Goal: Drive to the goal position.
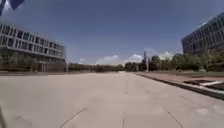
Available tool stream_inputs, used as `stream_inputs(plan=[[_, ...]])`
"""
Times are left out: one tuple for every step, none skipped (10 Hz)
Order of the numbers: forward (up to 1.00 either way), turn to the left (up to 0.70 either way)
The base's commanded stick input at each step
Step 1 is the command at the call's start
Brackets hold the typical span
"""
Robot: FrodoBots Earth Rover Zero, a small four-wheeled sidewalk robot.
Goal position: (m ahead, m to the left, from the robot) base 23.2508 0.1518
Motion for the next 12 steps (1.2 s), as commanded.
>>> stream_inputs(plan=[[0.70,0.02],[0.70,0.02],[0.70,0.02],[0.70,0.02],[0.70,0.02],[0.70,0.02],[0.70,0.02],[0.70,0.02],[0.70,0.02],[0.70,0.02],[0.70,0.02],[0.70,0.02]])
